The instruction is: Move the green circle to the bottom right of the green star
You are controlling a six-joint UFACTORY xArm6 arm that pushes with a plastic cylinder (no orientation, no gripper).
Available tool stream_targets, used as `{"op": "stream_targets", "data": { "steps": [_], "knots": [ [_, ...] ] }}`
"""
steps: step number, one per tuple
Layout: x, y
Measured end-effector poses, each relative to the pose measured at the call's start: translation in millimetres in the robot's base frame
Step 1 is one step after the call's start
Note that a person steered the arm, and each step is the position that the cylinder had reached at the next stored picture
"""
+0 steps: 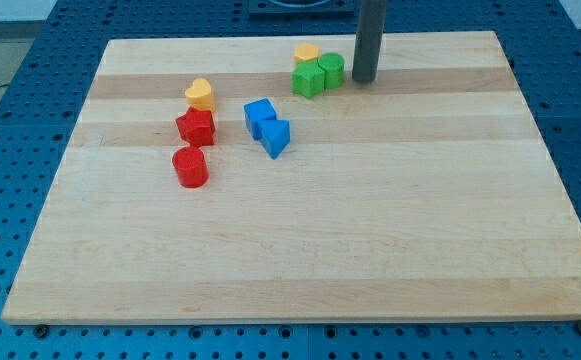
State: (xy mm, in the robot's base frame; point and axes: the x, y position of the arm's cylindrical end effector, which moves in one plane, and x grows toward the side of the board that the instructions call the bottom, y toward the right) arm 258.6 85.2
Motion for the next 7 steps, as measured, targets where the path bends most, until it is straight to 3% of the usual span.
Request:
{"op": "stream_targets", "data": {
  "steps": [1,2,5,7],
  "knots": [
    [-35,-63],
    [-34,-104],
    [24,-39],
    [33,-15]
  ]
}}
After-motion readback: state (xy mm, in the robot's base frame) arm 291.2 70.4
